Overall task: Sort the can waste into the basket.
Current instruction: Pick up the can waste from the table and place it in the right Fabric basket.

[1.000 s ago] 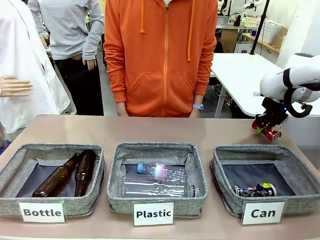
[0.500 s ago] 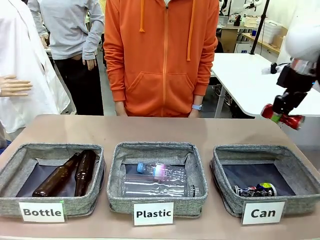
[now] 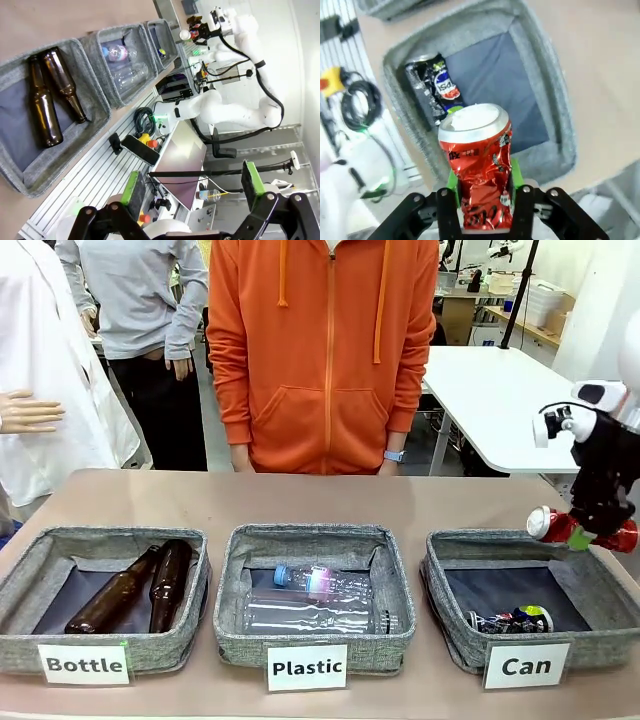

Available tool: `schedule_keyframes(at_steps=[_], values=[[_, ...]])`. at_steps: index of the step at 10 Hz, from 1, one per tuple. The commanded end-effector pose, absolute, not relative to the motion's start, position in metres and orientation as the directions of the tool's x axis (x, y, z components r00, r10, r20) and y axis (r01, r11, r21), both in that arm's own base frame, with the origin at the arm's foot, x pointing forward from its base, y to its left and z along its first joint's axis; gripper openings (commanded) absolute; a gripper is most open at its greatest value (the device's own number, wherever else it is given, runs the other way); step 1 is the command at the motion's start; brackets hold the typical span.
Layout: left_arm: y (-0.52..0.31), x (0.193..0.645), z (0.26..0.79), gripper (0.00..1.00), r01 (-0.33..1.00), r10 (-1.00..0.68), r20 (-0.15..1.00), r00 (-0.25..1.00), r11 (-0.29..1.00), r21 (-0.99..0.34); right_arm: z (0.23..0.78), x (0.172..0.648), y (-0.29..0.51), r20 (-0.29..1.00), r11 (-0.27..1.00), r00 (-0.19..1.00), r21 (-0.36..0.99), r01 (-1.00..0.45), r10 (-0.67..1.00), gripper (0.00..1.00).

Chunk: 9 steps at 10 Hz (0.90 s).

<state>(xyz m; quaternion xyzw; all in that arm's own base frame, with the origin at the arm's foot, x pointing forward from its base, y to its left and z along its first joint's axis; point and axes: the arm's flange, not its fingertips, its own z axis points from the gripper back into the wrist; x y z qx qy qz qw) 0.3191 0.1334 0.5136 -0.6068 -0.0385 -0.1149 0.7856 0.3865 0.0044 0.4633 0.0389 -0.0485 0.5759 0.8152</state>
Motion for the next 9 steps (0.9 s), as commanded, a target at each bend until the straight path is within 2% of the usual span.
schedule_keyframes(at_steps=[1, 3, 6, 7, 8, 9], values=[[0.134, 0.317, 0.515, 1.0, 0.225, -0.145, 0.194, 0.97, 0.248, -0.942, 0.443, 0.374, 0.0, 0.199, 0.208, 0.195, -0.044, -0.977, 0.96, 0.0], [0.134, 0.317, 0.515, 1.0, 0.225, -0.145, 0.194, 0.97, 0.248, -0.942, 0.433, 0.362, -0.001, 0.193, 0.159, 0.147, -0.05, -0.986, 0.97, 0.0], [0.134, 0.317, 0.515, 1.0, 0.225, -0.145, 0.194, 0.97, 0.248, -0.942, 0.432, 0.356, 0.005, 0.198, 0.148, 0.135, -0.051, -0.988, 0.971, 0.0], [0.134, 0.317, 0.515, 1.0, 0.225, -0.145, 0.194, 0.97, 0.248, -0.942, 0.431, 0.359, 0.006, 0.2, 0.175, 0.162, -0.054, -0.983, 0.966, 0.55], [0.134, 0.317, 0.515, 1.0, 0.225, -0.145, 0.194, 0.97, 0.248, -0.942, 0.431, 0.359, 0.007, 0.197, 0.172, 0.158, -0.053, -0.984, 0.968, 0.82], [0.134, 0.317, 0.515, 1.0, 0.225, -0.145, 0.194, 0.97, 0.248, -0.942, 0.428, 0.358, 0.006, 0.2, 0.17, 0.156, -0.055, -0.984, 0.967, 1.0]])
